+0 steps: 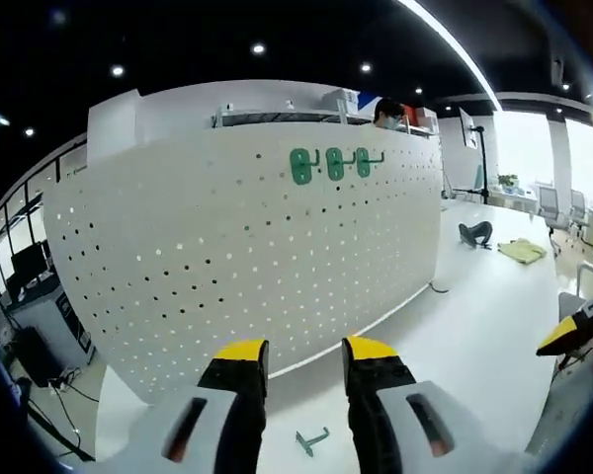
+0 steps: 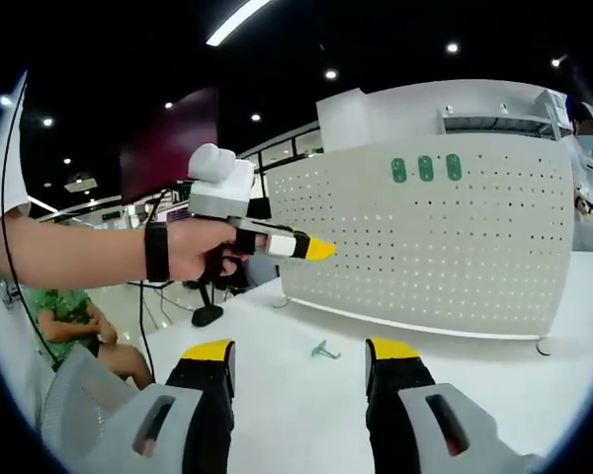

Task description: Insert the hook assembly into the mounting plate slot until the hook locks in place.

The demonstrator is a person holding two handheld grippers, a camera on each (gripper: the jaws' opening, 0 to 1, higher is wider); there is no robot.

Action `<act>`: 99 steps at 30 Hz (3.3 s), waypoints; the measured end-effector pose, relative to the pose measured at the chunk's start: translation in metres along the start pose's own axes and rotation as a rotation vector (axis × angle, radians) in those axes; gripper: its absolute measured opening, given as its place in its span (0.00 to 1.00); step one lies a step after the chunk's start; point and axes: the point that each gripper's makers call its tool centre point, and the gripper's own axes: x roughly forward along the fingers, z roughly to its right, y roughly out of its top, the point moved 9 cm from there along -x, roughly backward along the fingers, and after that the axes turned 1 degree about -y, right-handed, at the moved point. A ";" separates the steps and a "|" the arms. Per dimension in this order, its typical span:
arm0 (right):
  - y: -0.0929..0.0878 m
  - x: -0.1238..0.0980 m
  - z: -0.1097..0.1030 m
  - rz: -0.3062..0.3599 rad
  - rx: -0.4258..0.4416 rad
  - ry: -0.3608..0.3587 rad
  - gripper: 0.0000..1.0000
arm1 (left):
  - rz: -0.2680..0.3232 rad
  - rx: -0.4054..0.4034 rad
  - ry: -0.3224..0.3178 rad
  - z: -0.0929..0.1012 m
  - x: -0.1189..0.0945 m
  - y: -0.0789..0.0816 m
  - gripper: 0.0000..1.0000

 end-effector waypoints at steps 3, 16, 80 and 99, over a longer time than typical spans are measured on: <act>-0.001 0.002 -0.002 -0.008 -0.005 0.002 0.54 | -0.016 0.001 -0.009 -0.003 0.000 -0.009 0.32; -0.006 0.005 0.005 -0.042 0.002 -0.008 0.54 | -0.082 -0.009 -0.052 0.000 0.011 -0.037 0.33; -0.040 -0.005 0.005 -0.135 0.120 -0.120 0.51 | -0.358 -0.154 -0.075 -0.009 0.051 -0.147 0.21; -0.040 0.000 0.009 -0.142 0.131 -0.118 0.50 | -0.388 -0.203 -0.079 -0.008 0.066 -0.157 0.14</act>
